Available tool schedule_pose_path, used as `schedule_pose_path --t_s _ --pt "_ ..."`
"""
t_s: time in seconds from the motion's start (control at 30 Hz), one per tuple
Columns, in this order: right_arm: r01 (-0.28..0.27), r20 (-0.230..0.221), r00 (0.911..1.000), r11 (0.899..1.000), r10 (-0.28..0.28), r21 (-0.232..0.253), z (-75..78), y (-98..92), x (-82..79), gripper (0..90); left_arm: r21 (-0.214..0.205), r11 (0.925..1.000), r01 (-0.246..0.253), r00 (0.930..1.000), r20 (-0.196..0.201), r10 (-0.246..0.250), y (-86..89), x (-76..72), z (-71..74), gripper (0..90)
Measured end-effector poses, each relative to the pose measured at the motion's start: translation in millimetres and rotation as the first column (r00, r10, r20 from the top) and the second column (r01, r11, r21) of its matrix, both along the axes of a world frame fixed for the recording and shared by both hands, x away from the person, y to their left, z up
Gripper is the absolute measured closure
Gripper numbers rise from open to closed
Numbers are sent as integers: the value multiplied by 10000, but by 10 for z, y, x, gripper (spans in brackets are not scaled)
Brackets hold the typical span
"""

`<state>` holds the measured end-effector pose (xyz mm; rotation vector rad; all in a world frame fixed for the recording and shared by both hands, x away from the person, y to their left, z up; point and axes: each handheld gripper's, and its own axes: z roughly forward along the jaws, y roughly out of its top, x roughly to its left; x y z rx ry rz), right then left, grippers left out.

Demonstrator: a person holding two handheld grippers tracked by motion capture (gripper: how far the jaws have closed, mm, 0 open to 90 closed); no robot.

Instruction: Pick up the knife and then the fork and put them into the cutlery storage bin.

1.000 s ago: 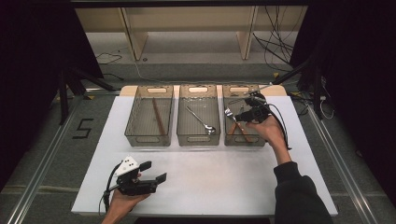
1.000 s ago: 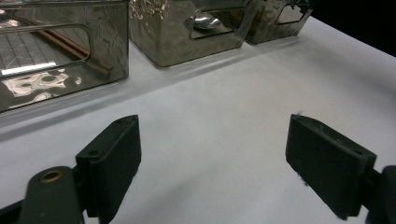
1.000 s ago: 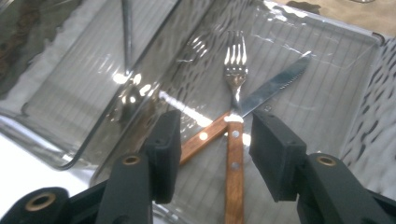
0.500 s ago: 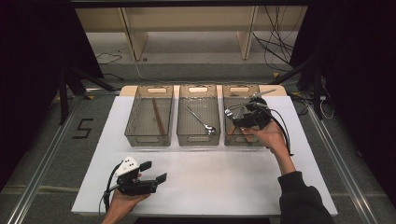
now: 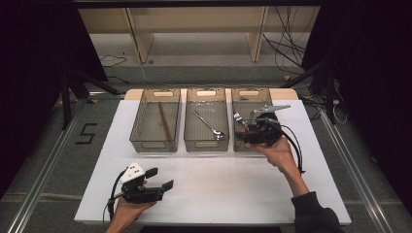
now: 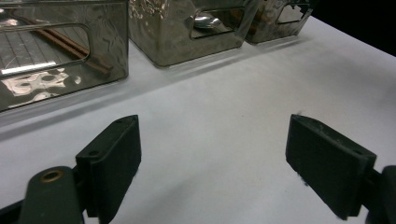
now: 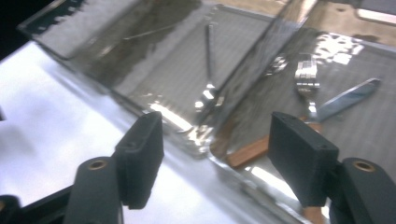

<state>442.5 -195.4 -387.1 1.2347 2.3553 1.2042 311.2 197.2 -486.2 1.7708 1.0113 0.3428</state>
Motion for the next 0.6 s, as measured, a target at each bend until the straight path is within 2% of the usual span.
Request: schedule_pose_path --t_s 0.3,0.4,0.6 --pt "-449 503 9979 9966 414 695 -136 -11 -329 309 -2 10000 -8 10000 3 8 2 -1 1 179" --pt "-528 510 9975 9936 479 997 -185 -36 -414 300 5 10000 -11 10000 11 11 2 1 0 179" --pt "-750 548 9961 9894 686 1241 -264 -73 -560 277 -84 9999 -78 10000 2 78 4 5 4 179"
